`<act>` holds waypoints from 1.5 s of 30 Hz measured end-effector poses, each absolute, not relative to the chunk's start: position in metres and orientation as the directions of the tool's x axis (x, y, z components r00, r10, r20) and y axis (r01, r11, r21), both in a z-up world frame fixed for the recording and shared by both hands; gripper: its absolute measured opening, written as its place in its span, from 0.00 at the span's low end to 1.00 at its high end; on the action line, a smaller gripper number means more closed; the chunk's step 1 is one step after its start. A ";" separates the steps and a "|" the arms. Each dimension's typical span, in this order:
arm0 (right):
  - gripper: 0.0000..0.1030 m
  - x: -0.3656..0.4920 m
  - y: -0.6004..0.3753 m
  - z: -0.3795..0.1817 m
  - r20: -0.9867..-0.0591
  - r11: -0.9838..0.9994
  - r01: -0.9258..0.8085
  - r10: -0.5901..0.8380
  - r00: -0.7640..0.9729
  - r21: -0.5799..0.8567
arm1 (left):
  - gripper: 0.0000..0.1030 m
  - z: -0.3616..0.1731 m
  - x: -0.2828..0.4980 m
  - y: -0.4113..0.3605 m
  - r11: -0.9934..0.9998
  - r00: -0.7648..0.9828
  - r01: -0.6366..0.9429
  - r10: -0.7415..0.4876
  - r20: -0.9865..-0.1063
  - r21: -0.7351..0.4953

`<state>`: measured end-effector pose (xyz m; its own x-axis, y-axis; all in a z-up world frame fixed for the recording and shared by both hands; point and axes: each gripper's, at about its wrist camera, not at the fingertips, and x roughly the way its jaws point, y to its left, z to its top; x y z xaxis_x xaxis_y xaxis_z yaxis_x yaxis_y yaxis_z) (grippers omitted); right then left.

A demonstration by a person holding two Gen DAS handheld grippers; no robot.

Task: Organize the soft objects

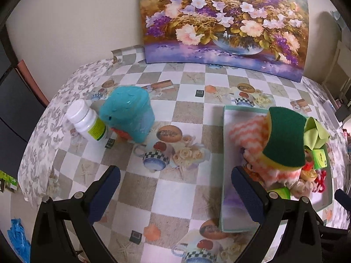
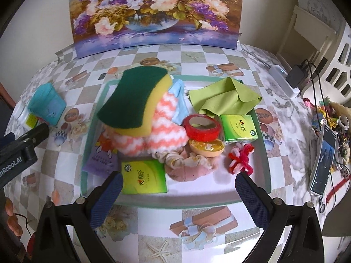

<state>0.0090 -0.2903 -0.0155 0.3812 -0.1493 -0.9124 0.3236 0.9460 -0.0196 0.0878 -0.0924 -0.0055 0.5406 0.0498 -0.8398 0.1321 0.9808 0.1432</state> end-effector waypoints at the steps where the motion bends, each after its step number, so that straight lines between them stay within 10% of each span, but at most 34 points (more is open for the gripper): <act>1: 1.00 0.008 -0.288 -0.015 -0.911 0.947 0.320 -0.149 0.384 -0.020 | 0.98 -0.004 0.085 -0.090 0.979 0.546 0.129 0.061 -0.836 0.155; 45: 1.00 -0.009 -0.256 -0.023 -0.911 0.962 0.274 -0.115 0.395 -0.003 | 0.98 -0.020 0.050 -0.045 0.975 0.469 0.126 0.106 -0.877 0.185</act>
